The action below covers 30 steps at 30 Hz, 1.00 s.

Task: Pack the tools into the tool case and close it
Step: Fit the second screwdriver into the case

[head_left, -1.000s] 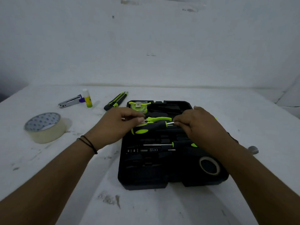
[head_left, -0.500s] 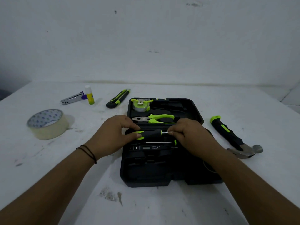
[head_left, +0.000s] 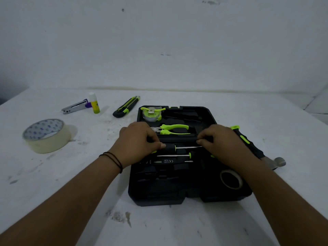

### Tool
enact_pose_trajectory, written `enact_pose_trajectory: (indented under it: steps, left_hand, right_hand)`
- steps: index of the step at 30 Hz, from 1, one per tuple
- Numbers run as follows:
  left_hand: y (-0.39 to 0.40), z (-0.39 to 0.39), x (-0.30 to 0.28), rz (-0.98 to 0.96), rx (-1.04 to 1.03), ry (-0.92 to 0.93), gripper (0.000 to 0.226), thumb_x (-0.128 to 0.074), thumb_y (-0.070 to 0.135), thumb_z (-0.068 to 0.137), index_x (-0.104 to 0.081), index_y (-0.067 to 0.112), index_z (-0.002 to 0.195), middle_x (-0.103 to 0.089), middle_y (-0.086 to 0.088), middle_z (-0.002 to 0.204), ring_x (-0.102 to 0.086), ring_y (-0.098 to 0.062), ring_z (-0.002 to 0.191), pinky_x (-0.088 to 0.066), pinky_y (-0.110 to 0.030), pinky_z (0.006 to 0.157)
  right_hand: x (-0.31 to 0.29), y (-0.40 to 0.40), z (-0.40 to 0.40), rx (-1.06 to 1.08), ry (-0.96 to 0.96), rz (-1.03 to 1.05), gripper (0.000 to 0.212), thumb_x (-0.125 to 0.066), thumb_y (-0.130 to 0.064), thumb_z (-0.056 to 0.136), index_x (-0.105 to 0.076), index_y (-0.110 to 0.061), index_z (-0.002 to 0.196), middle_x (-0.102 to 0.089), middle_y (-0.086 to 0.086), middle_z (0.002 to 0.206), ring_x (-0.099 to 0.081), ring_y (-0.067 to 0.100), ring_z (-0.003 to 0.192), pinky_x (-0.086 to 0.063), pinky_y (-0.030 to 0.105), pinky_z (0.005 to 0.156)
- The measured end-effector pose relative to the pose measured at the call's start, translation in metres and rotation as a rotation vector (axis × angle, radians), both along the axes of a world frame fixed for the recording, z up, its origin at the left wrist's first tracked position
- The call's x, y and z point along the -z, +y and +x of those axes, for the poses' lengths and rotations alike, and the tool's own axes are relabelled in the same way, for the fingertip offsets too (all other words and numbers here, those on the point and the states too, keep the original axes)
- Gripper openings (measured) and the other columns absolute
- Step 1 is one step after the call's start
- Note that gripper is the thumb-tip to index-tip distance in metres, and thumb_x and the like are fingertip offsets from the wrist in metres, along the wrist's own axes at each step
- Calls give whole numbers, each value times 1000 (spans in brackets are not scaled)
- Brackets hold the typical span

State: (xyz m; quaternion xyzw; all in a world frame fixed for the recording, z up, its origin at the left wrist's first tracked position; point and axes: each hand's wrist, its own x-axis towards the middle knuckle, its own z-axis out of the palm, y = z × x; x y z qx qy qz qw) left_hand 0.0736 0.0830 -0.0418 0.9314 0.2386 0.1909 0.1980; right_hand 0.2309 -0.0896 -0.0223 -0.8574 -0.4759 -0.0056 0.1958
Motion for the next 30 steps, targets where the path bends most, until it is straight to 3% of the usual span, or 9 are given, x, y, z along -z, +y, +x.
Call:
enact_pose_trajectory:
  steps: [2, 5, 8, 12, 16, 22, 26, 28, 30]
  left_hand:
    - [6, 0, 2, -34, -72, -14, 27, -73, 58, 62, -64, 36, 75, -56, 5, 90, -52, -17, 93, -46, -40, 83]
    - [12, -3, 7, -158, -161, 34, 70, -69, 69, 50, -55, 31, 107, -51, -1, 112, -45, -21, 112, -41, -38, 93]
    - [10, -3, 10, -220, -207, 39, 83, -74, 64, 56, -46, 26, 124, -43, -4, 127, -36, -23, 123, -36, -40, 101]
    - [4, -1, 9, -223, -247, 64, 84, -74, 58, 60, -41, 26, 129, -36, -3, 135, -31, -24, 127, -33, -41, 103]
    - [8, 1, 9, -275, -255, 132, 93, -74, 61, 58, -34, 25, 134, -31, -3, 140, -29, -26, 130, -32, -42, 105]
    - [17, 8, 9, -304, -245, 225, 103, -74, 64, 56, -28, 23, 138, -29, -4, 144, -30, -28, 131, -31, -48, 108]
    - [19, 6, 8, -352, -229, 233, 114, -73, 70, 47, -26, 24, 140, -34, -4, 145, -35, -28, 130, -35, -48, 106]
    - [17, 2, 7, -433, -217, 198, 119, -71, 73, 40, -26, 24, 140, -37, -4, 143, -37, -28, 128, -37, -47, 105]
    - [12, 0, 6, -381, -240, 167, 119, -68, 75, 37, -28, 25, 138, -40, -3, 141, -39, -28, 127, -37, -47, 104]
  right_hand:
    - [-4, -10, 6, 56, 11, -36, 12, -62, -26, 84, -72, -21, 89, -62, 2, 92, -57, 21, 93, -44, 31, 79]
    - [-3, -18, 5, 41, 12, -102, 18, -58, -24, 86, -72, -22, 96, -62, -2, 98, -57, 18, 98, -41, 26, 79]
    - [5, -20, -6, -47, -34, -69, 23, -54, -25, 88, -72, -20, 101, -62, -2, 102, -56, 19, 100, -45, 36, 88]
    - [16, -22, -17, -33, -122, -104, 32, -43, -28, 92, -68, -19, 109, -58, -3, 108, -49, 18, 106, -38, 34, 91]
    - [23, -23, -27, 28, -164, -65, 48, -30, -36, 81, -69, -18, 100, -58, -4, 101, -52, 17, 101, -29, 28, 79]
    - [25, -17, -35, 80, -209, -98, 41, -31, -35, 80, -68, -18, 87, -49, -4, 88, -49, 18, 96, -24, 28, 80]
    - [16, -18, -28, 75, -114, -175, 35, -44, -40, 88, -65, -23, 110, -51, -3, 109, -44, 17, 111, -28, 35, 96]
    - [12, -27, -24, 97, -54, -182, 44, -49, -50, 86, -60, -22, 118, -50, -3, 118, -43, 17, 116, -29, 38, 100]
    - [11, -36, -22, 155, -9, -156, 58, -52, -59, 81, -56, -19, 123, -50, -2, 121, -43, 18, 118, -31, 39, 101]
